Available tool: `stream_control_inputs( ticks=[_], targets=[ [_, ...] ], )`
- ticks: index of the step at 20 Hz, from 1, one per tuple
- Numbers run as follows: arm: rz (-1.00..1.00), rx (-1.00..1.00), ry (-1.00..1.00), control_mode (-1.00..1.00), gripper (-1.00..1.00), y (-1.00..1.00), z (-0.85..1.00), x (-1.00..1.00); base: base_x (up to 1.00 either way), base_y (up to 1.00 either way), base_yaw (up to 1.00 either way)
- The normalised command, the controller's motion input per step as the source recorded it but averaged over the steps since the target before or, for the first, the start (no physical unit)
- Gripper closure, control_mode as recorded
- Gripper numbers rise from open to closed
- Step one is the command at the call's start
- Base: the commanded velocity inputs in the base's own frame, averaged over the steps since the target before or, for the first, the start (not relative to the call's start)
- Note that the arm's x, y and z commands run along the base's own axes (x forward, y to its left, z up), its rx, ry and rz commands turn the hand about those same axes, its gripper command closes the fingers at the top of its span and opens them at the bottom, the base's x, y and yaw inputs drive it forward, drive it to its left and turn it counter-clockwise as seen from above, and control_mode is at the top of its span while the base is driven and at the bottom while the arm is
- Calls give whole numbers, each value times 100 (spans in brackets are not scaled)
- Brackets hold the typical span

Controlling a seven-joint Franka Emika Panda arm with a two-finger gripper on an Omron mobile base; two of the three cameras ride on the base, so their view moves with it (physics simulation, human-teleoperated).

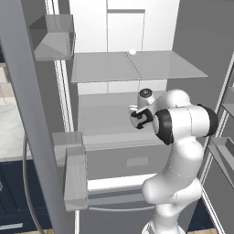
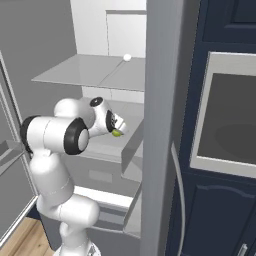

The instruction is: Pick up the pear and apple from the fridge and place one fruit on each plate on the dining counter.

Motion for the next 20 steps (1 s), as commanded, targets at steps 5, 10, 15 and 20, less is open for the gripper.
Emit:
stream_control_inputs(
  ticks=[5,10,15,20],
  targets=[
    [0,0,0,-100,-100,0,-31,24,0,0,0],
    [0,0,11,-100,100,0,-57,19,0,0,0],
    [0,0,7,-100,100,-1,-99,6,0,0,0],
    [0,1,-8,-100,100,19,-82,-13,0,0,0]
  ],
)
